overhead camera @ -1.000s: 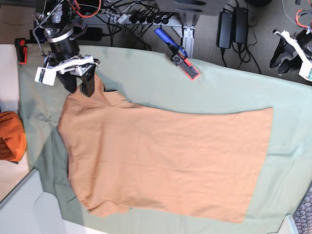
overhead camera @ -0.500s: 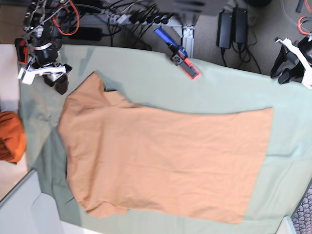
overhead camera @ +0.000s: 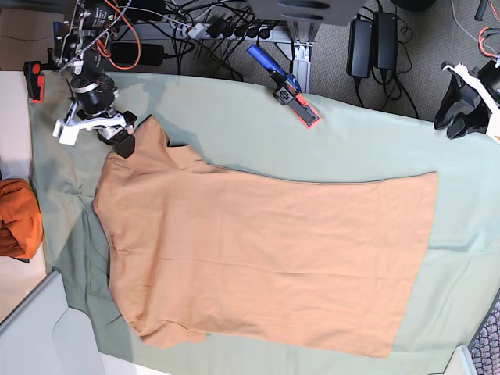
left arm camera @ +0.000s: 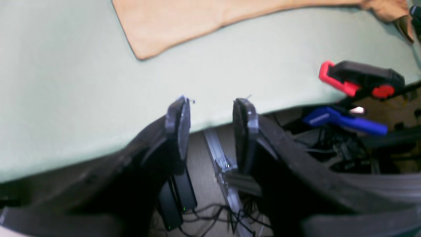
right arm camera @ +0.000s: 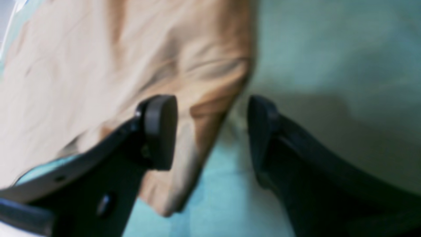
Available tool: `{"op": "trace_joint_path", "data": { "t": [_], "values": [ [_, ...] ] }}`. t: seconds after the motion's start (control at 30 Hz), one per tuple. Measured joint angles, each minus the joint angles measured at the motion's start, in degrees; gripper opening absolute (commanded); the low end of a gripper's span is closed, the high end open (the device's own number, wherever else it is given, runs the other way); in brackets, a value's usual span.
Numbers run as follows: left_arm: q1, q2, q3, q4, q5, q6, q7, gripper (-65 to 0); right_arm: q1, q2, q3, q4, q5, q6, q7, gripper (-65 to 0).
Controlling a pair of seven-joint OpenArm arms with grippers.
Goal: Fold the T-shirt properly
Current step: 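Grasp the shirt's shoulder with the right gripper and hem corner with the left, then lift both held corners and fold the shirt lengthwise over itself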
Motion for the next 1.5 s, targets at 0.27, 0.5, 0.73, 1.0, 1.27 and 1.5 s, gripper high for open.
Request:
{"op": "trace_joint_path", "data": {
  "t": [0.27, 0.5, 0.73, 1.0, 1.27, 1.5],
  "values": [
    [-0.46, -1.38, 0.02, 0.00, 0.46, -0.02, 0.02, -39.3, 1.92, -1.95, -3.04, 0.00, 0.22, 1.25, 0.00, -30.7],
    [-1.90, -2.45, 0.00, 0.00, 1.07, 0.24, 0.00, -33.2, 1.99, -2.27, -3.21, 0.04, -0.26, 1.38, -0.35, -39.6],
    [-5.09, -2.69, 0.02, 0.00, 0.94, 1.99, 0.00, -27.0, 1.84, -2.58, -3.43, -0.07, -0.50, 1.42, -0.85, -65.0],
    [-13.66, -2.69, 0.42, -6.12, -0.07, 5.51, -0.15, -27.0, 1.84, -2.58, -3.43, -0.07, -1.75, 1.46, -0.74, -65.0],
    [-24.26, -2.51, 10.27, -21.11, 0.61, 5.95, 0.04, -27.0, 1.97, -2.58, -3.43, -0.07, -1.77, 1.49, -0.74, -65.0],
    [-25.53, -2.54, 14.14, -21.81, 1.38, 5.95, 0.26, -27.0, 1.95, -2.58, -3.43, -0.07, -1.77, 1.49, -0.74, -65.0]
  ]
}}
